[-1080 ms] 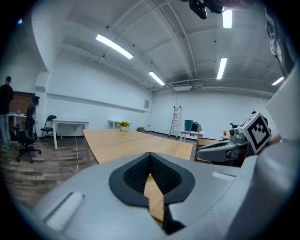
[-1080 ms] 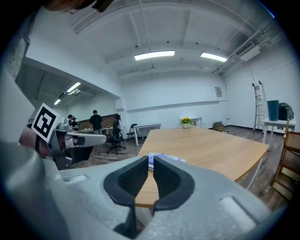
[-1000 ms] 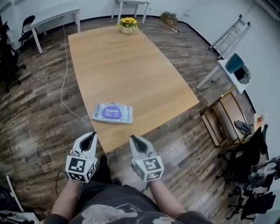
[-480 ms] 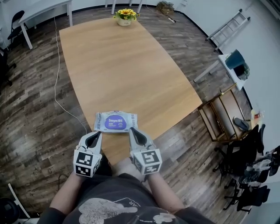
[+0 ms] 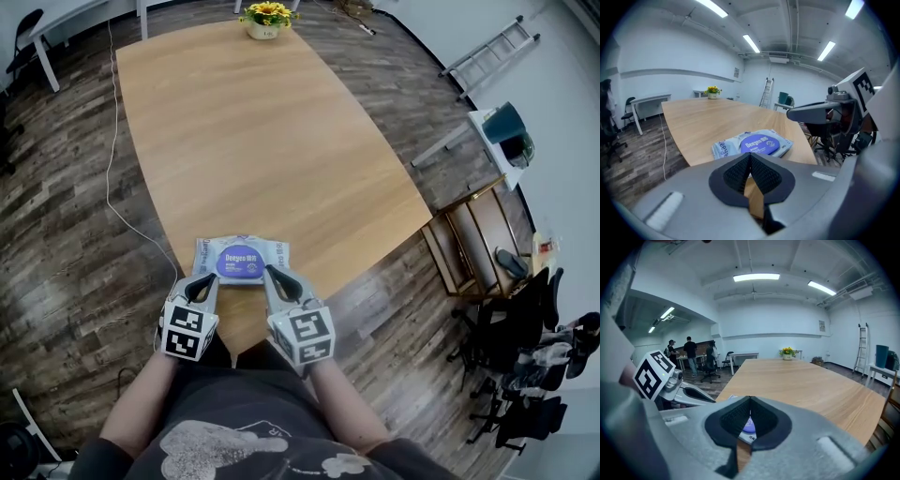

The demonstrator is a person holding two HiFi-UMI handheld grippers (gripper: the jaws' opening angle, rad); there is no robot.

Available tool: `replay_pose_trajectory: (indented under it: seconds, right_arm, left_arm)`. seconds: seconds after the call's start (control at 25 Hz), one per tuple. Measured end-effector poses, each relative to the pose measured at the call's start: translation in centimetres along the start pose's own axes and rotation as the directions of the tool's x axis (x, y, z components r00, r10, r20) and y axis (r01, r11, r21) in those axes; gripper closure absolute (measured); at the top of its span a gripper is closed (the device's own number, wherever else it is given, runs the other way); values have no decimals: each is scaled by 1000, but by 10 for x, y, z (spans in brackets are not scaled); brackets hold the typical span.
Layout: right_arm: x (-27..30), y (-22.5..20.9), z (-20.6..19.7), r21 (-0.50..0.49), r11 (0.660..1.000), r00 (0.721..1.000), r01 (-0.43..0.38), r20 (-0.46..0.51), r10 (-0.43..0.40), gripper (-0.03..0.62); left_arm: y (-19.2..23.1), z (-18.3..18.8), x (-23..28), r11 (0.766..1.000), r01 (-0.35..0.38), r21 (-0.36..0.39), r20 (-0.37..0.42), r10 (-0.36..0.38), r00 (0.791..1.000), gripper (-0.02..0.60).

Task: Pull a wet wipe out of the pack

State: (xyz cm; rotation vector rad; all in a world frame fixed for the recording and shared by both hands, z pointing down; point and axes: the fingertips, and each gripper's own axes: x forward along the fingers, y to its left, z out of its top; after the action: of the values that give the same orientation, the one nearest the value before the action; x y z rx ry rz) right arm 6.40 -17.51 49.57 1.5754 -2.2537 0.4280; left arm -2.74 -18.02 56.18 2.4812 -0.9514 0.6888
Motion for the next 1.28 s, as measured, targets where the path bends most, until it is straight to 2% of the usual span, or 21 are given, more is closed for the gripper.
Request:
replay_pose_trajectory:
  seconds: [0.16, 0.36, 0.52, 0.68, 0.92, 1.08, 1.2, 1.28]
  right_arm:
    - [9, -1, -4, -6, 999, 999, -52, -17, 51, 602]
    - [23, -4, -9, -41, 992, 990, -123, -68, 120, 601]
    - [35, 0, -13, -97, 974, 974, -203, -126, 190, 587]
    - [46, 6, -18, -151, 950, 953, -272, -179, 244, 560]
    - [56, 21, -38, -237, 895, 905, -379, -297, 304, 446]
    - [62, 33, -51, -314, 827, 860, -466, -381, 340, 331]
    - [67, 37, -62, -390, 767, 836, -508, -439, 330, 298]
    - [72, 37, -67, -411, 753, 830, -513, -461, 314, 289]
  left_arm:
    - [9, -9, 9, 999, -47, -21, -68, 46, 997, 563]
    - [10, -17, 18, 994, -81, -66, -114, 74, 991, 563]
    - [16, -17, 16, 985, -137, -104, -124, 123, 985, 563]
    - [17, -21, 20, 981, -156, -118, -153, 137, 979, 563]
    - [19, -26, 22, 973, -149, -176, -189, 115, 975, 563]
    - [19, -27, 23, 972, -137, -191, -199, 98, 975, 563]
    - [18, -27, 24, 971, -130, -200, -200, 89, 976, 563]
    - [17, -28, 25, 972, -123, -201, -203, 81, 976, 563]
